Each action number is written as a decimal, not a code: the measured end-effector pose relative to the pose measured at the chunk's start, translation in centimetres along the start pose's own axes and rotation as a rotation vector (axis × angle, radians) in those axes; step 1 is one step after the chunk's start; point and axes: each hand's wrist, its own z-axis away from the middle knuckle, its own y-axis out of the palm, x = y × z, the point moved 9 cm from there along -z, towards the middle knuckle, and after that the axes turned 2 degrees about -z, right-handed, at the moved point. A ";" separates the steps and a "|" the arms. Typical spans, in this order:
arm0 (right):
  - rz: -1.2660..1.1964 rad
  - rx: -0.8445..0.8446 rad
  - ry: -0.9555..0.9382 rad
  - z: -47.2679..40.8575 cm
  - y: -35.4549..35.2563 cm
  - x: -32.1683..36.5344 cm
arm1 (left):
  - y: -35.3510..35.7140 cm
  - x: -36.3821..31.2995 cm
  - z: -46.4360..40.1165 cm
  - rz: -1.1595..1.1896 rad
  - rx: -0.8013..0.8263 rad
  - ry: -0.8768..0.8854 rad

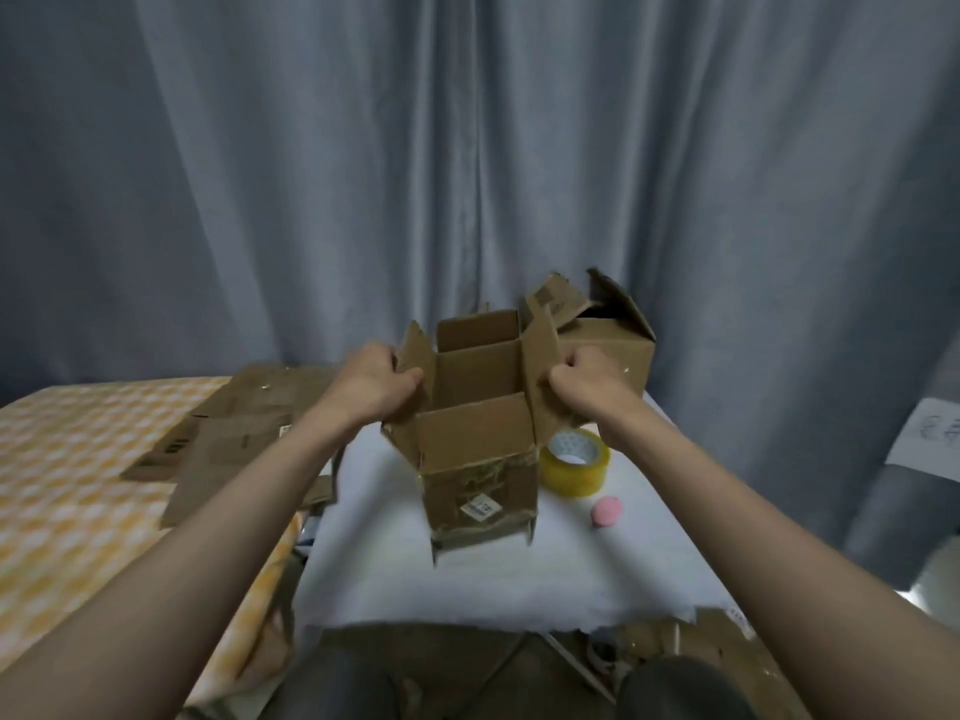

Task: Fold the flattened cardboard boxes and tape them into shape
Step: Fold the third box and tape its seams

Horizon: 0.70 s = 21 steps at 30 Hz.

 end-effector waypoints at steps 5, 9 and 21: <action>0.053 0.028 0.069 -0.7 0.9 -2.6 | 2.2 0.7 -0.5 0.041 -0.003 -0.039; -0.054 0.024 0.107 -1.3 2.1 -4.1 | 1.6 0.9 -1.3 0.009 -0.003 -0.039; -0.191 0.062 0.190 -2.3 5.9 -7.1 | 2.5 6.9 -1.4 0.213 -0.099 -0.220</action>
